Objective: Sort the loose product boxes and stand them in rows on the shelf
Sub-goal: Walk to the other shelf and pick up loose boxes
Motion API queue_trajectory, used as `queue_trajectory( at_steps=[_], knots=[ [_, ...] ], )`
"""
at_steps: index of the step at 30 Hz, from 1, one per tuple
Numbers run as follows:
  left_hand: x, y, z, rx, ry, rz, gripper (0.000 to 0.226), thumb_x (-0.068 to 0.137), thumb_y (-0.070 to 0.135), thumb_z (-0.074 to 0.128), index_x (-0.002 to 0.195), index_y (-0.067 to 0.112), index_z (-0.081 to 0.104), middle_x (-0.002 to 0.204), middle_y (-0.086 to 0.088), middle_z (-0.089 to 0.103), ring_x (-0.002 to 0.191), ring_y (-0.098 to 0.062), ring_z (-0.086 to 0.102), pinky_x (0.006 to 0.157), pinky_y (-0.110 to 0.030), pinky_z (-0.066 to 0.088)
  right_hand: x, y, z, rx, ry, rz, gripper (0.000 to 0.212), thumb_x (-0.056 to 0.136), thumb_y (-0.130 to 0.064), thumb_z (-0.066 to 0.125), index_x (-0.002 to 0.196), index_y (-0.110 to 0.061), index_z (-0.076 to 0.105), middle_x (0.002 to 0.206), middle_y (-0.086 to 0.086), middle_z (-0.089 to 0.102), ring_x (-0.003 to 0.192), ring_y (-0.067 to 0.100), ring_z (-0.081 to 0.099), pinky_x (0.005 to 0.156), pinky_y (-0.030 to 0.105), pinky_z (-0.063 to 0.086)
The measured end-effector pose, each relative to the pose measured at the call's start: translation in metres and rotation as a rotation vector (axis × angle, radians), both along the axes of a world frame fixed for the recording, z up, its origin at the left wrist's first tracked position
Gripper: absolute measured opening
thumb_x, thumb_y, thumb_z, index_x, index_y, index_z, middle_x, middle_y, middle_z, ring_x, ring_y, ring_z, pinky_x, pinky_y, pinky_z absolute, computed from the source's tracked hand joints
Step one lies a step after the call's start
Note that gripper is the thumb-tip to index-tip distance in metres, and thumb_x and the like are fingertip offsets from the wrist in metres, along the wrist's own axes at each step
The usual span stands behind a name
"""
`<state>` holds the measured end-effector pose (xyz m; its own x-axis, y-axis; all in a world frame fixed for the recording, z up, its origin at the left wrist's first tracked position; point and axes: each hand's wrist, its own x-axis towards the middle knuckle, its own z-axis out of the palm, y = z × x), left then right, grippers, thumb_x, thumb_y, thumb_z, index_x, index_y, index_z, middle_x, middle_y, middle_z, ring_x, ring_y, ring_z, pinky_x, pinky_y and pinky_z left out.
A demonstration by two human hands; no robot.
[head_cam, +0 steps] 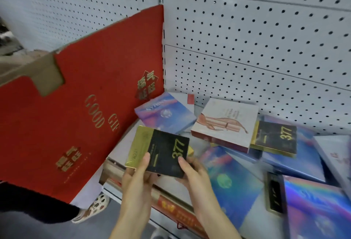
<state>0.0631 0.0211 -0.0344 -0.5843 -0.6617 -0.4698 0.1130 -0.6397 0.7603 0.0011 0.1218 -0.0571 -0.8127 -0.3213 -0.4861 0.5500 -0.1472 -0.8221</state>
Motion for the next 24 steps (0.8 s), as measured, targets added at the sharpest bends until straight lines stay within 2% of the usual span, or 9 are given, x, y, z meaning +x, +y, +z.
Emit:
queue_trajectory(
  at_steps=[2,5,8,12,14,16,19,22,24],
  knots=[
    [0.006,-0.025,-0.005,-0.01,-0.032,0.038,0.027,0.086,0.02,0.062,0.112,0.014,0.065,0.106,-0.008,0.072,0.096,-0.022,0.066,0.081,-0.035,0.054,-0.011,-0.009,-0.003,0.045,-0.01,-0.06,0.009,0.09,-0.016,0.063,0.098,-0.011,0.062,0.095,0.009,0.07,0.084,0.018,0.067,0.087,0.034,0.051],
    [0.013,-0.053,-0.011,-0.038,-0.086,0.015,0.043,0.081,0.034,0.067,0.119,0.015,0.063,0.105,-0.007,0.071,0.1,-0.027,0.066,0.075,-0.038,0.056,-0.034,-0.026,-0.008,0.076,-0.077,-0.111,0.019,0.092,-0.02,0.063,0.108,-0.01,0.06,0.092,0.01,0.069,0.085,0.019,0.066,0.095,0.039,0.047],
    [0.014,-0.07,-0.018,0.008,-0.133,-0.001,0.032,0.089,0.033,0.061,0.118,0.021,0.063,0.107,-0.005,0.072,0.095,-0.023,0.069,0.074,-0.037,0.056,-0.055,-0.05,-0.007,0.005,-0.175,-0.075,0.031,0.092,-0.021,0.063,0.118,-0.005,0.056,0.108,0.018,0.066,0.099,0.026,0.065,0.083,0.031,0.052],
    [0.015,-0.082,-0.026,0.022,-0.204,-0.09,0.037,0.091,0.042,0.055,0.125,0.028,0.056,0.115,-0.006,0.068,0.1,-0.026,0.066,0.085,-0.043,0.053,-0.067,-0.074,-0.009,-0.122,-0.29,-0.094,0.033,0.088,-0.019,0.067,0.117,-0.006,0.058,0.109,0.018,0.069,0.096,0.03,0.068,0.07,0.033,0.059],
    [0.014,-0.09,-0.028,0.012,-0.233,-0.108,0.035,0.095,0.04,0.05,0.126,0.024,0.055,0.116,-0.01,0.065,0.1,-0.028,0.064,0.086,-0.045,0.052,-0.067,-0.079,-0.007,-0.114,-0.264,-0.129,0.034,0.088,-0.016,0.068,0.118,-0.004,0.059,0.106,0.015,0.07,0.089,0.028,0.069,0.063,0.031,0.061],
    [0.012,-0.097,-0.031,0.02,-0.284,-0.14,0.036,0.095,0.042,0.049,0.124,0.022,0.055,0.117,-0.013,0.063,0.1,-0.03,0.063,0.087,-0.047,0.05,-0.061,-0.078,0.002,-0.137,-0.251,-0.158,0.026,0.088,-0.015,0.067,0.11,-0.002,0.062,0.096,0.015,0.072,0.079,0.025,0.071,0.059,0.029,0.06],
    [0.008,-0.099,-0.027,0.035,-0.301,-0.197,0.034,0.092,0.046,0.051,0.116,0.024,0.057,0.112,-0.011,0.064,0.099,-0.03,0.063,0.094,-0.052,0.048,-0.037,-0.067,0.019,-0.248,-0.2,-0.157,0.028,0.085,-0.011,0.066,0.111,0.001,0.062,0.101,0.018,0.073,0.085,0.027,0.071,0.066,0.032,0.06],
    [-0.002,-0.087,-0.014,0.009,-0.274,-0.255,0.027,0.094,0.045,0.047,0.099,0.021,0.057,0.093,-0.008,0.064,0.08,-0.025,0.062,0.084,-0.045,0.049,-0.013,-0.052,0.033,-0.284,-0.053,-0.162,0.024,0.084,-0.005,0.062,0.108,-0.001,0.063,0.098,0.013,0.074,0.084,0.024,0.072,0.071,0.032,0.06],
    [-0.012,-0.074,-0.004,0.007,-0.269,-0.26,0.031,0.09,0.048,0.05,0.092,0.017,0.054,0.086,-0.008,0.063,0.074,-0.024,0.062,0.077,-0.042,0.05,-0.003,-0.04,0.04,-0.289,0.017,-0.2,0.037,0.077,-0.008,0.065,0.113,-0.003,0.061,0.107,0.013,0.072,0.09,0.025,0.071,0.07,0.031,0.059]
  ],
)
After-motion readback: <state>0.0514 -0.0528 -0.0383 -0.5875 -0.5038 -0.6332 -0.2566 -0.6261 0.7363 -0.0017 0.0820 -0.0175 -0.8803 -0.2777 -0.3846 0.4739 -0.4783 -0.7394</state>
